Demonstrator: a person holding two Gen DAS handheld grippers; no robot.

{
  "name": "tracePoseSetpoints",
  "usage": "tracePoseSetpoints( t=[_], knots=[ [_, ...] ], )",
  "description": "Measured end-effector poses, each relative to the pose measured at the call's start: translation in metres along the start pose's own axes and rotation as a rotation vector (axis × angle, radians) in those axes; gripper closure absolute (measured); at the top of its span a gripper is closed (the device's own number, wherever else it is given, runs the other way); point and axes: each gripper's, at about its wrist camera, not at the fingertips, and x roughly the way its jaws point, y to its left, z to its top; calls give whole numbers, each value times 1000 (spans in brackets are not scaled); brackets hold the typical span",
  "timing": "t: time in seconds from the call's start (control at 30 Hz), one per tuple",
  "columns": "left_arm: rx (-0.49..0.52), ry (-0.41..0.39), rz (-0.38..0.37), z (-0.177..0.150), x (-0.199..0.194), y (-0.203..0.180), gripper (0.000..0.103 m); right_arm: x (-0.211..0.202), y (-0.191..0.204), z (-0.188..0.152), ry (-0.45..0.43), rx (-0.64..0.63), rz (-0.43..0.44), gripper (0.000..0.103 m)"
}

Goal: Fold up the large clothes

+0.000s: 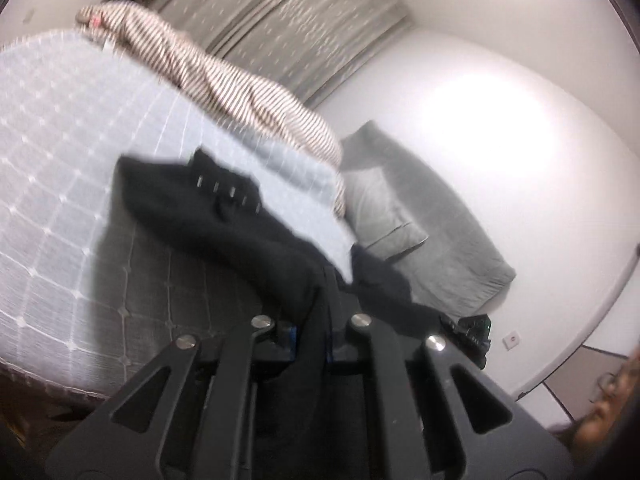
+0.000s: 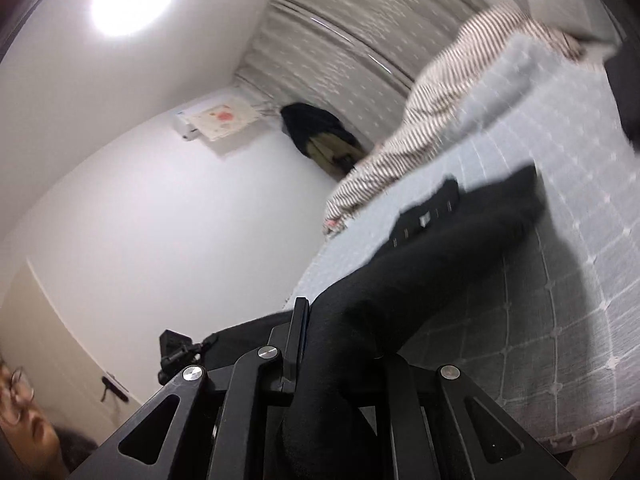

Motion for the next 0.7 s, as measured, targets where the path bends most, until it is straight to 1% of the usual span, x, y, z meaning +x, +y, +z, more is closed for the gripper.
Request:
tracePoseSetpoints(
  t=[0.1, 0.17, 0.2, 0.27, 0.33, 0.4, 0.43, 0.47, 0.53, 0.6, 0.63, 0.67, 0.7],
  knots=[
    [36, -73, -23, 6, -36, -11, 93, -2, 28, 6, -43, -33, -2, 92],
    [43, -109, -21, 9, -48, -8, 92, -1, 42, 11, -79, -31, -6, 91],
    [40, -125, -11, 13, -48, -7, 92, -1, 44, 16, -95, -34, -19, 91],
    [41, -139, 38, 24, -36, 4, 91, 4, 41, 26, -105, -27, -51, 91],
    [27, -140, 79, 38, -12, 18, 91, 16, 29, 40, -111, 1, -88, 91],
    [-1, -133, 143, 53, 22, 37, 91, 47, 4, 60, -113, 64, -164, 91],
    [-19, -136, 179, 62, 40, 49, 91, 57, -5, 64, -112, 90, -185, 92],
    [-31, -136, 209, 69, 53, 60, 91, 75, -22, 73, -114, 138, -215, 91],
    [-52, -140, 319, 85, 89, 87, 91, 104, -50, 84, -123, 212, -259, 91],
    [-58, -131, 392, 93, 117, 112, 90, 137, -85, 96, -142, 257, -397, 91],
    [-69, -119, 425, 96, 134, 125, 90, 151, -105, 97, -137, 297, -448, 91],
    [-79, -97, 454, 96, 148, 136, 90, 163, -122, 96, -119, 334, -471, 91],
    [-112, -65, 493, 95, 166, 152, 89, 176, -144, 92, -91, 386, -485, 91]
  ],
)
